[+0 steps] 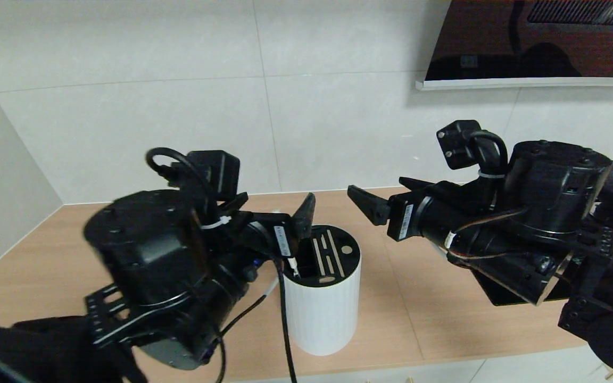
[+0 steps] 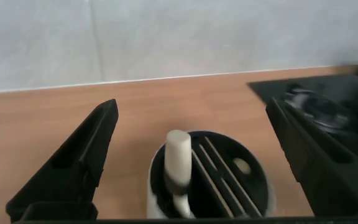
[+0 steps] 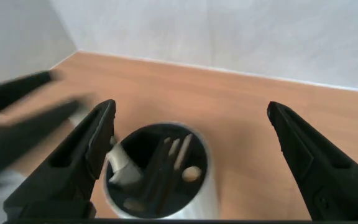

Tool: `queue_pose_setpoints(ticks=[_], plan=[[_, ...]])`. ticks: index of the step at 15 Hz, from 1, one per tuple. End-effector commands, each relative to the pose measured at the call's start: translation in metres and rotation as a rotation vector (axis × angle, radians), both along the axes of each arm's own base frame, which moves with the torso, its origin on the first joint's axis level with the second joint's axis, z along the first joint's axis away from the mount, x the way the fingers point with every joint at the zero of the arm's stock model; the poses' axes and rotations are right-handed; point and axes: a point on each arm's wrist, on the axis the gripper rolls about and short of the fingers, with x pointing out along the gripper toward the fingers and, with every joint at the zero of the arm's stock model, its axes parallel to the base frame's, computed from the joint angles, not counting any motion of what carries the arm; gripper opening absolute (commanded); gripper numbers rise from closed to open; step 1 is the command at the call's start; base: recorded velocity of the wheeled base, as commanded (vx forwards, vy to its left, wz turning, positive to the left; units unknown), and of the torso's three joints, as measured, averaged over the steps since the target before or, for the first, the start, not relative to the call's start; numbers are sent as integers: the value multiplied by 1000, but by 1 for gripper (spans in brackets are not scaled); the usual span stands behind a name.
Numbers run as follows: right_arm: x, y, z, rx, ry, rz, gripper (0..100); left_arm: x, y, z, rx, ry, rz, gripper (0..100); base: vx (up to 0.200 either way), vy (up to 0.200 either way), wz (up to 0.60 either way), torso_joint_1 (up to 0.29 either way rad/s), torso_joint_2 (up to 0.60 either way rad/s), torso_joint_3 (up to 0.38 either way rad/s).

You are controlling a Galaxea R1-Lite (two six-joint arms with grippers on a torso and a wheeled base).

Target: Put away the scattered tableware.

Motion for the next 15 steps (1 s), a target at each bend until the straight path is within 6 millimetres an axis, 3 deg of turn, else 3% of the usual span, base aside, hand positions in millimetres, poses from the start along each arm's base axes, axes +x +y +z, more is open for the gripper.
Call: queue_pose_setpoints(ticks=[1,4,5,8,11,12,15], plan=[[-10,-18,15,31,-34,-20,100,-43,43,44,-64,-70,-73,100,0,0,0,0,0,0],[-15,-47,30,45,-86,-92,100,-60,75,57,-87,-105,-54,100,0,0,0,0,0,0],[-28,-71,35,33,-120,-137,100,-75,95,57,-81,-107,-26,100,0,0,0,0,0,0],[-69,-112,38,44,-170,-204,100,-113,143,54,-7,-157,86,100,0,0,0,0,0,0],[-107,-155,36,6,-244,-343,100,-149,178,50,83,-220,239,100,0,0,0,0,0,0],[-135,-176,37,9,-257,-399,100,-168,190,49,122,-258,317,100,0,0,0,0,0,0],[-215,-215,29,-33,-287,-520,100,-215,208,36,164,-324,415,100,0,0,0,0,0,0]])
